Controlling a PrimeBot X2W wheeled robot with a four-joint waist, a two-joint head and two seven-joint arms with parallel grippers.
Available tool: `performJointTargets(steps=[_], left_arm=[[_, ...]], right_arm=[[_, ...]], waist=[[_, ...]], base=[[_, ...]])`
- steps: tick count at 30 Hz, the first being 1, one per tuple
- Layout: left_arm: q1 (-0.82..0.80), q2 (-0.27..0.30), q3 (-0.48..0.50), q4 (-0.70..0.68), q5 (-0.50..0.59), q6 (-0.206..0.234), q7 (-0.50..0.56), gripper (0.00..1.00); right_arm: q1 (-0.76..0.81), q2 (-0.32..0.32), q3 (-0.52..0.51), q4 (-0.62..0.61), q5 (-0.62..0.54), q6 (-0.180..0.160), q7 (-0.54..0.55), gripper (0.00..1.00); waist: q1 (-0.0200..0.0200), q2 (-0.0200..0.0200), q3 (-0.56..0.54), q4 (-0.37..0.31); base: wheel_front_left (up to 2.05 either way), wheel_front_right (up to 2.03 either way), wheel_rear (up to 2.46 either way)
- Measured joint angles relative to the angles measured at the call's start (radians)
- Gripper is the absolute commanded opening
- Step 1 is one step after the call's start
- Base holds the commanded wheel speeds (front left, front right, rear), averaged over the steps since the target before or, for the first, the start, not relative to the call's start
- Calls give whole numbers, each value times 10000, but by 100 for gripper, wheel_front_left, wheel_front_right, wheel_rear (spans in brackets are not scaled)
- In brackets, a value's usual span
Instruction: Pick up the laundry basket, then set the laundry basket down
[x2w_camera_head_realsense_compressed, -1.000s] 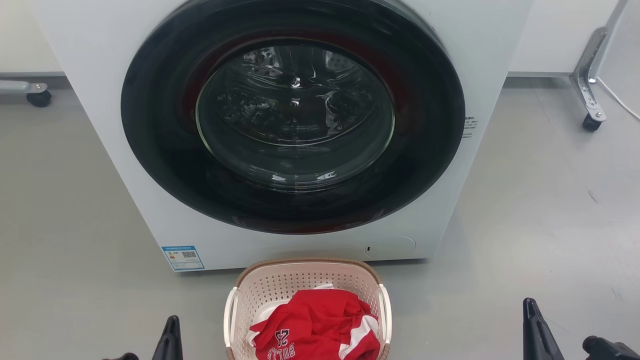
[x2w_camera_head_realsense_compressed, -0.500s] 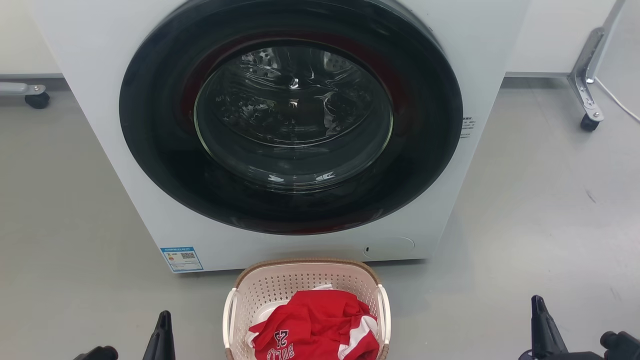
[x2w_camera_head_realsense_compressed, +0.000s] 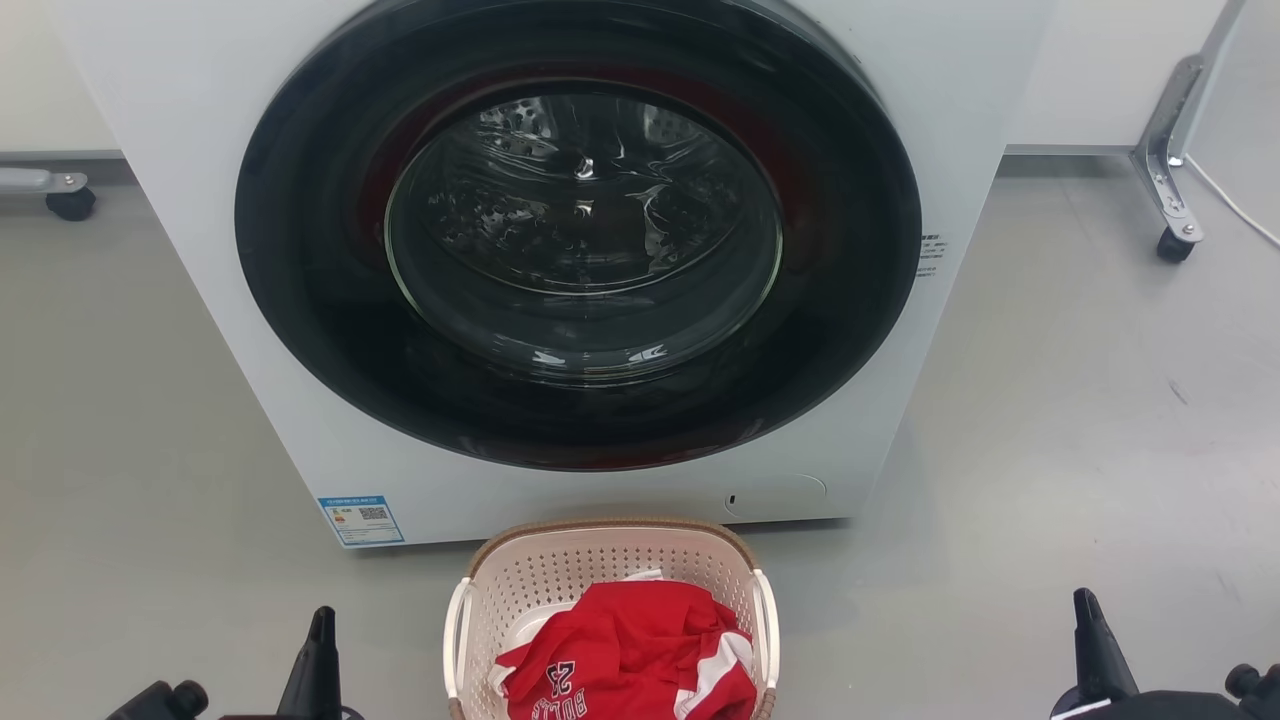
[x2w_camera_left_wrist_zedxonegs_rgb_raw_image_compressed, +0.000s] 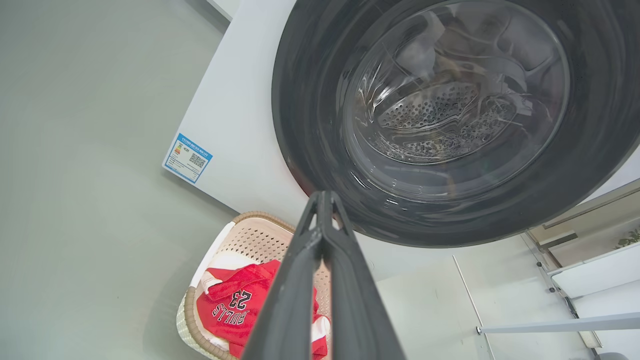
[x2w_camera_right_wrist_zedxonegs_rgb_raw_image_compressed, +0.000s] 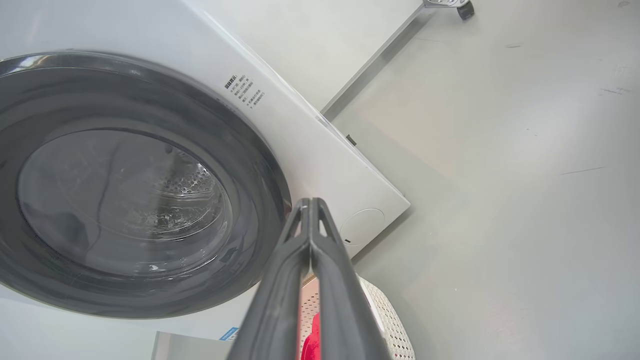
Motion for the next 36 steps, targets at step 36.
performJointTargets(steps=[36], left_arm=[[-879,-157,984,683,-5375,-963,1250,0]], right_arm=[[-1009,176,-1126,917,5369,949,1317,0]], waist=[[0,0,-47,-98]], base=[[0,0,0]])
